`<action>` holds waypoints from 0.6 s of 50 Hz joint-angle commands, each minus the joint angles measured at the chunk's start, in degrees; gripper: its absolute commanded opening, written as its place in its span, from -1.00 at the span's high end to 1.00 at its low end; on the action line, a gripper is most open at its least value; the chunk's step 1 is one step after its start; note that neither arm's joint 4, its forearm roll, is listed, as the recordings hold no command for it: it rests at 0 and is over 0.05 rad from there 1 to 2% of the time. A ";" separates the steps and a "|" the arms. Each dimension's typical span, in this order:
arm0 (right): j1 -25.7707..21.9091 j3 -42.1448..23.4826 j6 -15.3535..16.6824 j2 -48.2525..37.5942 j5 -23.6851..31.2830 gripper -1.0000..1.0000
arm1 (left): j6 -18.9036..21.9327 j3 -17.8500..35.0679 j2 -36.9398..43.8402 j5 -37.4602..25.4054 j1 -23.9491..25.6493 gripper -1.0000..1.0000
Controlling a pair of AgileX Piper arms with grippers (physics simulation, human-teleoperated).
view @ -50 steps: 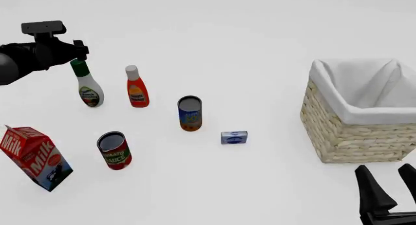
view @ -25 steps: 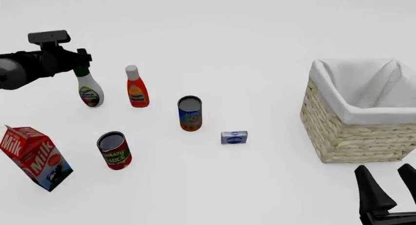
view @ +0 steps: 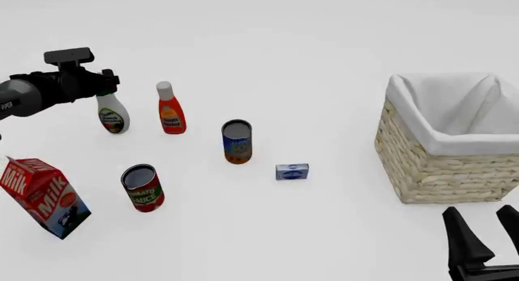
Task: Pick the salad dressing and place it in the basket.
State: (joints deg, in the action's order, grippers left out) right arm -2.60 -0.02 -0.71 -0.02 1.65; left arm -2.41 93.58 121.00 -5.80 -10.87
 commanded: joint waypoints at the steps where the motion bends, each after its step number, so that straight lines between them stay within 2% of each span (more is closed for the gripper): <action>1: 0.02 0.00 0.03 0.00 0.21 -1.00 | -0.28 0.41 1.27 0.07 0.36 -1.00; 12: -0.14 -0.01 -0.02 -0.01 0.35 -1.00 | -0.52 -0.33 1.55 0.79 0.39 -1.00; 19: 0.01 0.00 -0.07 -0.01 0.42 -1.00 | 0.28 -2.90 -0.86 4.11 0.69 -1.00; 20: 0.01 0.01 -0.11 -0.01 0.43 -1.00 | 0.21 -2.37 -0.54 3.63 0.45 1.00; 30: -0.03 0.01 -0.18 0.00 0.46 -1.00 | 1.83 -4.02 -2.26 5.11 -0.21 1.00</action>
State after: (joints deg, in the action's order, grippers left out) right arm -2.62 -0.02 -0.82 -0.02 2.03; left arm -2.08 90.65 120.16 -2.17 -10.67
